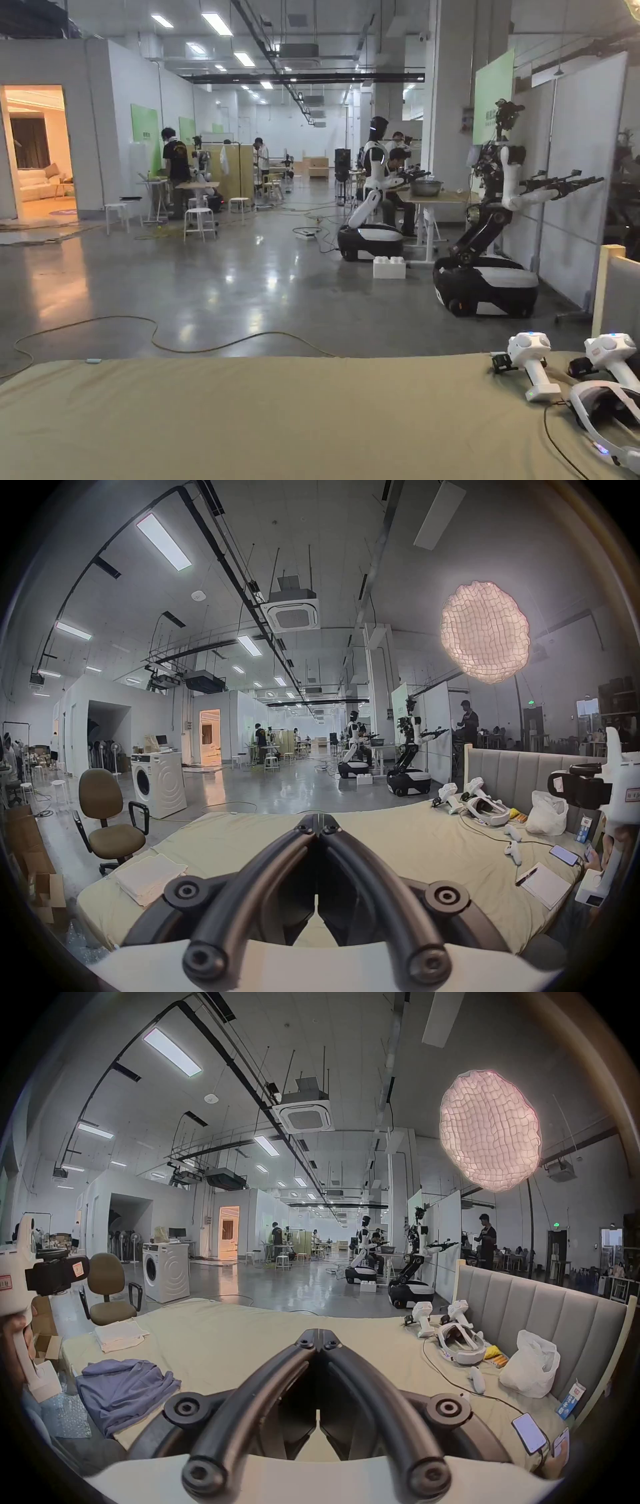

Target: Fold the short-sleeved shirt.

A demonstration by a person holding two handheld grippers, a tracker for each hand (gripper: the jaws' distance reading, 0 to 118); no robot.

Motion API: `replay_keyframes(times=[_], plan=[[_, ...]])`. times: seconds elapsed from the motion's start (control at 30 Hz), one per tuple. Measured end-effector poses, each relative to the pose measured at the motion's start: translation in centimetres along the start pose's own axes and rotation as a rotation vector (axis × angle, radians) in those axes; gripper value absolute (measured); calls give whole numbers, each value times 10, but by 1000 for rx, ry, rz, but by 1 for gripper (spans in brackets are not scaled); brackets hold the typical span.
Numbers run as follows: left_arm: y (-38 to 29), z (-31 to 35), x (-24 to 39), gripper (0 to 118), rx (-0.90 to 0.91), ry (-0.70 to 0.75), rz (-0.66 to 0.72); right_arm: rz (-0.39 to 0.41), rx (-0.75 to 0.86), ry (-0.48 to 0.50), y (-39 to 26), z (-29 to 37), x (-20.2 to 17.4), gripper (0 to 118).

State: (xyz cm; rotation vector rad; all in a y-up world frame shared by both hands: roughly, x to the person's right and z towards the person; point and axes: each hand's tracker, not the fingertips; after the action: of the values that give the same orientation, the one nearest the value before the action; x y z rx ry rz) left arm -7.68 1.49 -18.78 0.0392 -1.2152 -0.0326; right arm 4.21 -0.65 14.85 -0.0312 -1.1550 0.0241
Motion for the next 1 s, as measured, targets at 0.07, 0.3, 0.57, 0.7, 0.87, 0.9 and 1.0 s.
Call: replay_keyframes(times=[0.07, 0.3, 0.57, 0.7, 0.87, 0.9, 1.0], plan=[[0, -1, -1, 0, -5, 0, -2, 15, 2, -10, 0, 0, -1, 0], [5, -8, 13, 0, -31, 48, -552, 545, 2, -66, 7, -5, -18, 0], [-118, -1, 25, 0, -154, -127, -1697, 1777, -7, 164, -106, 7, -28, 0], [-141, 16, 33, 0, -183, -273, -1567, 1800, -55, 311, -133, 21, -29, 0], [-92, 3, 32, 0, -126, -151, -1166, 1463, -50, 98, -103, 4, -38, 0], [-76, 1, 28, 0, -107, -110, -995, 1274, -65, 24, -89, 0, -39, 0], [-39, -1, 1, 0, -83, -56, -379, 634, -116, -111, -46, -6, -20, 0]])
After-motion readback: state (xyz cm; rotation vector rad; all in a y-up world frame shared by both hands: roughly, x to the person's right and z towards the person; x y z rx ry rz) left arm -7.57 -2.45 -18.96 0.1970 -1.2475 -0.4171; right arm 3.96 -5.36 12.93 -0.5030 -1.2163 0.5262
